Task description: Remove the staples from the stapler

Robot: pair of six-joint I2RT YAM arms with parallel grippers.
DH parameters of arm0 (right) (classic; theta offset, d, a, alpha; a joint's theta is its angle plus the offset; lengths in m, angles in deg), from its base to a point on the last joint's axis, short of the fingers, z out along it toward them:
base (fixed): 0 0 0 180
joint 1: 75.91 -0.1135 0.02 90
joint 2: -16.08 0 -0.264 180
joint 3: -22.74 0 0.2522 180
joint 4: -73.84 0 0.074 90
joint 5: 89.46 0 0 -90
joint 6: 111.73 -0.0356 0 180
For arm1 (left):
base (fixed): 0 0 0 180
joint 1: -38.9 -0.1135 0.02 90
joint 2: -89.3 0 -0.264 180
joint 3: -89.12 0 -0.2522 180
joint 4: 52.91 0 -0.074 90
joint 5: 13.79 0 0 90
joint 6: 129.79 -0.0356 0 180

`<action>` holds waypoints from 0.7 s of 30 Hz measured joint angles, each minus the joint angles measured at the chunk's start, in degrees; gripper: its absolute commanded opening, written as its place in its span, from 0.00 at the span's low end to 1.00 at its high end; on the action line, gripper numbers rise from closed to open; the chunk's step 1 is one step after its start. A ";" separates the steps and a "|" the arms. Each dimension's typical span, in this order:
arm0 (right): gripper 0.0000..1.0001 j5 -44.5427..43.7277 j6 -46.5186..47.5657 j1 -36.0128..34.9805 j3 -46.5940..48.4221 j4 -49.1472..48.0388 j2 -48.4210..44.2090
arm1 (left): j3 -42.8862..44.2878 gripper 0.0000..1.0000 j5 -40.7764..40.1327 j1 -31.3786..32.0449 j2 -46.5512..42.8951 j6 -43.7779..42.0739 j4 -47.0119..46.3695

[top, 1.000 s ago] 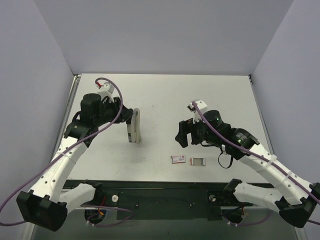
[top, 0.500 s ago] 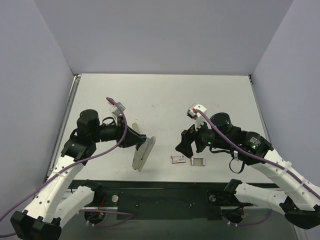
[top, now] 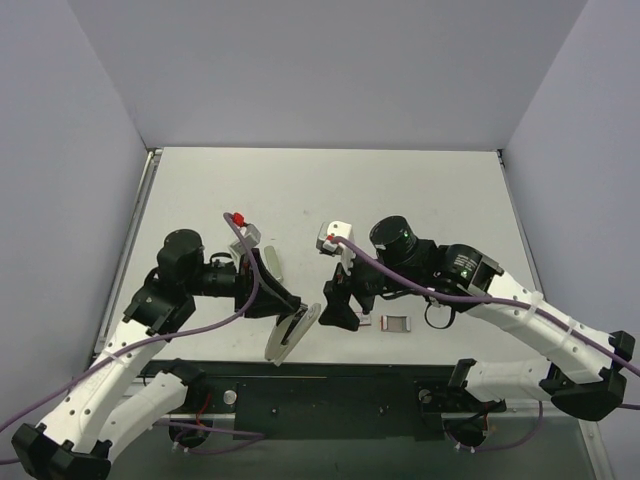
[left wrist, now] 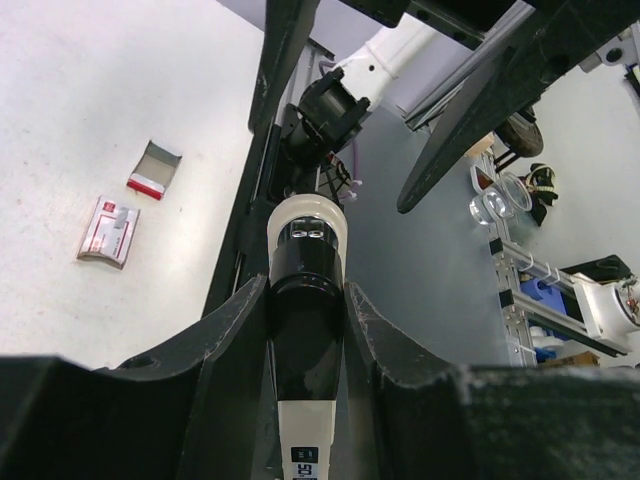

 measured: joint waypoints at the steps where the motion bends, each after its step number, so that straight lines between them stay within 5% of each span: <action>1: 0.68 0.48 0.50 -0.28 0.59 -0.26 0.57 | -0.37 0.00 0.39 0.15 -0.42 0.15 -0.57; 21: 0.56 3.48 3.45 -4.00 2.27 -4.96 4.76 | -3.32 0.00 3.96 0.59 -2.23 4.28 -7.34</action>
